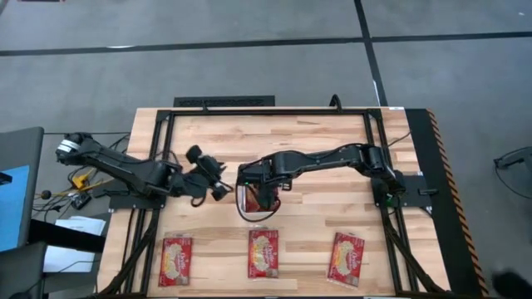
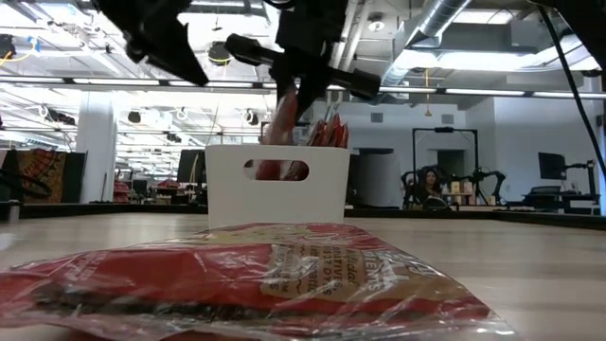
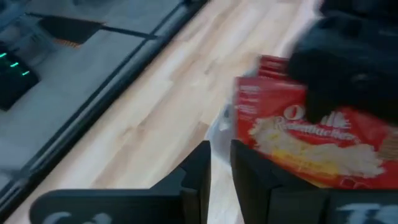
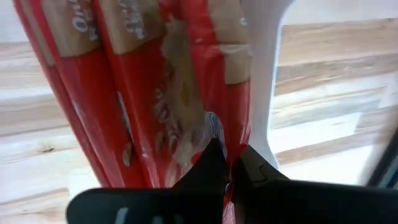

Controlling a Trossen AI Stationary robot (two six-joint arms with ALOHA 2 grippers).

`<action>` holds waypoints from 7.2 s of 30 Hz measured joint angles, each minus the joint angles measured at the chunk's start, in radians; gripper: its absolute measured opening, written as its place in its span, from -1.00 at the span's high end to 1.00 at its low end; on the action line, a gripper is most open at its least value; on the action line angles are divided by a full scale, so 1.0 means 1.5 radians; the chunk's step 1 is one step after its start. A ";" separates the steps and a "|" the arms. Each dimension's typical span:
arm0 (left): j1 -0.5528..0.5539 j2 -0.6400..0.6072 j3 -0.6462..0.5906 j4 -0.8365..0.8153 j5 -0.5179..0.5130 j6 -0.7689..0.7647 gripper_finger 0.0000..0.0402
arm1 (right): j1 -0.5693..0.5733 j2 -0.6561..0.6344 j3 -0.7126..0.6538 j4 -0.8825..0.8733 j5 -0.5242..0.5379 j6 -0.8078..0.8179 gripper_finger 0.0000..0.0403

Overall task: Sort popcorn bags into baskets
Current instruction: Put the red popcorn bag into the white bin

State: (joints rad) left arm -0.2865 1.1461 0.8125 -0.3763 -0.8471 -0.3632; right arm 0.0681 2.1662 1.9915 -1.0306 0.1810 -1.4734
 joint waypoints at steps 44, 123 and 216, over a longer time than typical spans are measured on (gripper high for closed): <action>0.026 0.055 0.001 -0.013 0.039 0.009 0.21 | -0.009 -0.004 0.005 -0.058 -0.066 0.093 0.30; 0.176 0.292 0.034 0.145 0.463 0.224 0.97 | -0.035 -0.218 -0.838 1.018 -0.124 1.062 0.98; 0.197 0.382 0.074 0.193 0.534 0.269 0.97 | -0.028 -0.219 -0.815 1.025 -0.157 1.054 0.97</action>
State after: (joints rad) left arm 0.0086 1.7184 0.9241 -0.0872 -0.0467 0.0395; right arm 0.0254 1.8370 0.7692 0.5064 -0.0538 0.1078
